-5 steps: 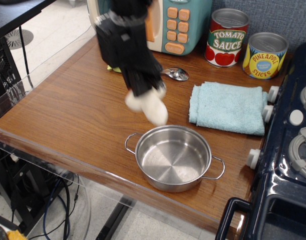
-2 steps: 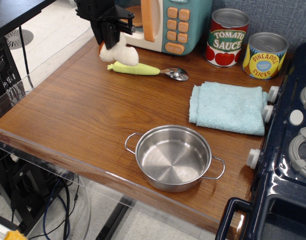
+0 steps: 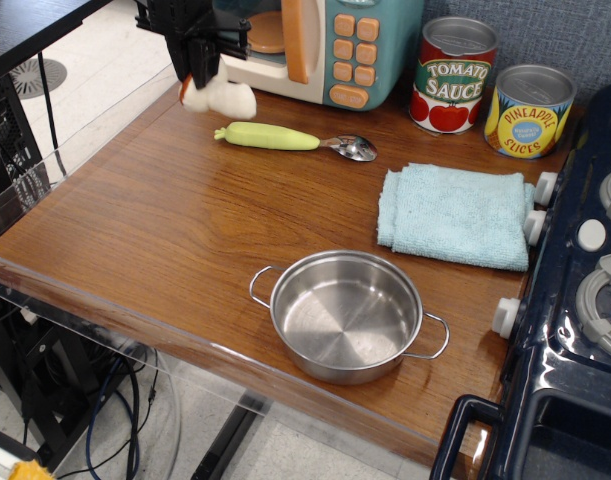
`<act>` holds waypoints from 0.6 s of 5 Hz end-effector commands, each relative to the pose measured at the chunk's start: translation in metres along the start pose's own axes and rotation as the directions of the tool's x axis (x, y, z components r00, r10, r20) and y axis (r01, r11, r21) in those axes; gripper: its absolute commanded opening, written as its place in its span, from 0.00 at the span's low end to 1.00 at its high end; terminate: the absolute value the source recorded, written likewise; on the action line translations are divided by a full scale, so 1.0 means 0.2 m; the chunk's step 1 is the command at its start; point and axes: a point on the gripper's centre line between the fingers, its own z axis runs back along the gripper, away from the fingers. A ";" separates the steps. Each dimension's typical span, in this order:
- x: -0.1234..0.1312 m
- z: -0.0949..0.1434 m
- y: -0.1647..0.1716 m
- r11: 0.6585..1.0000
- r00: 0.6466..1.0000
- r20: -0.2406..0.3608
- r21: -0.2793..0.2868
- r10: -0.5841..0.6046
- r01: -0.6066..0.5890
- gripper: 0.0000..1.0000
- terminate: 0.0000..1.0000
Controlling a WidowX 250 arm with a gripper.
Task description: Move the mushroom to the left of the ice cream scoop
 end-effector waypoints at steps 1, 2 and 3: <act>-0.03 -0.02 -0.18 0.996 0.997 -0.018 -0.047 0.074 -0.075 0.00 0.00; -0.04 -0.08 -0.21 0.992 0.996 -0.002 -0.090 0.090 -0.090 0.00 0.00; -0.05 -0.11 -0.20 0.990 0.995 0.021 -0.105 0.099 -0.096 0.00 0.00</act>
